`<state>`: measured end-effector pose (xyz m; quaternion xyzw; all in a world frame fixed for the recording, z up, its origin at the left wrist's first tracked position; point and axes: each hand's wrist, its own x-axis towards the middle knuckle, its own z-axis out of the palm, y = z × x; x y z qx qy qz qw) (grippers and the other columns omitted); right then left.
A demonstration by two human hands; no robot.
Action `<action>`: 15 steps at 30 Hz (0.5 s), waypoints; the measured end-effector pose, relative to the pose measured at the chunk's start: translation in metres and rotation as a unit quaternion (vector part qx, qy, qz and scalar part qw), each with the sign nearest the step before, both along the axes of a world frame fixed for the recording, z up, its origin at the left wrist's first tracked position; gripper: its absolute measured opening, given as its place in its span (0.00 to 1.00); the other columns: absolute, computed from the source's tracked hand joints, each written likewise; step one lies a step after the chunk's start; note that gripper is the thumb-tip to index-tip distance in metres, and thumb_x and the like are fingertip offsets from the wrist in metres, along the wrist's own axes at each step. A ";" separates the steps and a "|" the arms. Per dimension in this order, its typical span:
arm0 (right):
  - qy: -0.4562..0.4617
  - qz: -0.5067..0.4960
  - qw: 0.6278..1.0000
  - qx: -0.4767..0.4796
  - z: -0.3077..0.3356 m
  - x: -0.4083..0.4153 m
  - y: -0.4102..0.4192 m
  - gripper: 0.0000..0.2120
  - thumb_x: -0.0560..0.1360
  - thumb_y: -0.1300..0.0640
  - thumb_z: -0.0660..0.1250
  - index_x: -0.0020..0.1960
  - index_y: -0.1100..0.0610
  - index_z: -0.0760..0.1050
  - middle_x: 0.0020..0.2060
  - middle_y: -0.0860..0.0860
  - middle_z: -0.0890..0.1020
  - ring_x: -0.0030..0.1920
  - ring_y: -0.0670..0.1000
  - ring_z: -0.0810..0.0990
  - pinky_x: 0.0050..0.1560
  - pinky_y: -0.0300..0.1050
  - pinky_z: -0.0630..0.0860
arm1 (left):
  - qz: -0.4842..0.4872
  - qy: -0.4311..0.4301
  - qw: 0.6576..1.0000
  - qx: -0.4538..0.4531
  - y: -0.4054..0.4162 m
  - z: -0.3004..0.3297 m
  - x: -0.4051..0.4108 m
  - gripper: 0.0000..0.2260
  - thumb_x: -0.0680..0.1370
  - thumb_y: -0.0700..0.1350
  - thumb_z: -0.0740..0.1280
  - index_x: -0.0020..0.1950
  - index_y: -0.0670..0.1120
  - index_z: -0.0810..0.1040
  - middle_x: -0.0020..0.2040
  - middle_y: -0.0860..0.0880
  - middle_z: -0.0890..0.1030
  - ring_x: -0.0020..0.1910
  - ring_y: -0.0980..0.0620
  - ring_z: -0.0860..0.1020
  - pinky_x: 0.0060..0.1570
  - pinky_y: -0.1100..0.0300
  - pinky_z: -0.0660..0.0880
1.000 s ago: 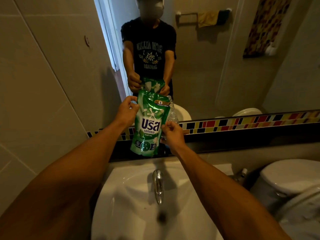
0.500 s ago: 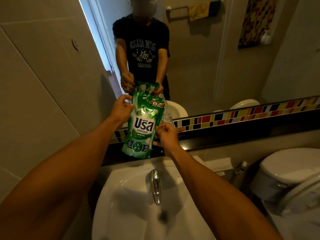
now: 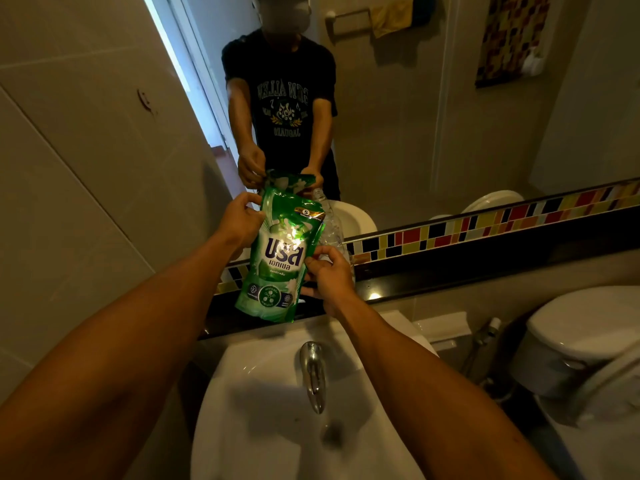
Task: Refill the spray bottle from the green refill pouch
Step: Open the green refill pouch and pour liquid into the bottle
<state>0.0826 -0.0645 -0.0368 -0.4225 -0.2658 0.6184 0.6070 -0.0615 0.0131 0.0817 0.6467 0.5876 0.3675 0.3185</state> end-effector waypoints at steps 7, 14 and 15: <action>0.000 0.001 1.000 0.001 -0.003 -0.001 0.002 0.09 0.82 0.65 0.64 0.61 0.61 0.73 0.45 0.55 0.84 0.38 0.50 0.84 0.37 0.53 0.86 | 0.003 0.014 1.000 -0.013 -0.002 0.007 0.004 0.09 0.82 0.35 0.64 0.59 0.46 0.71 0.37 0.47 0.77 0.32 0.53 0.75 0.23 0.65 0.71; 0.010 -0.002 1.000 -0.002 -0.005 -0.002 0.003 0.09 0.82 0.65 0.63 0.62 0.61 0.72 0.55 0.63 0.84 0.46 0.56 0.85 0.42 0.58 0.86 | -0.001 0.027 0.999 -0.024 -0.003 0.012 0.009 0.09 0.82 0.37 0.64 0.59 0.47 0.70 0.40 0.47 0.77 0.32 0.52 0.74 0.27 0.62 0.69; 0.011 -0.002 1.000 -0.003 -0.004 -0.002 0.003 0.10 0.82 0.65 0.64 0.63 0.61 0.72 0.58 0.63 0.83 0.48 0.57 0.85 0.43 0.59 0.86 | 0.000 0.029 0.999 -0.027 -0.002 0.013 0.010 0.09 0.82 0.37 0.64 0.59 0.47 0.70 0.41 0.47 0.77 0.32 0.52 0.75 0.27 0.61 0.70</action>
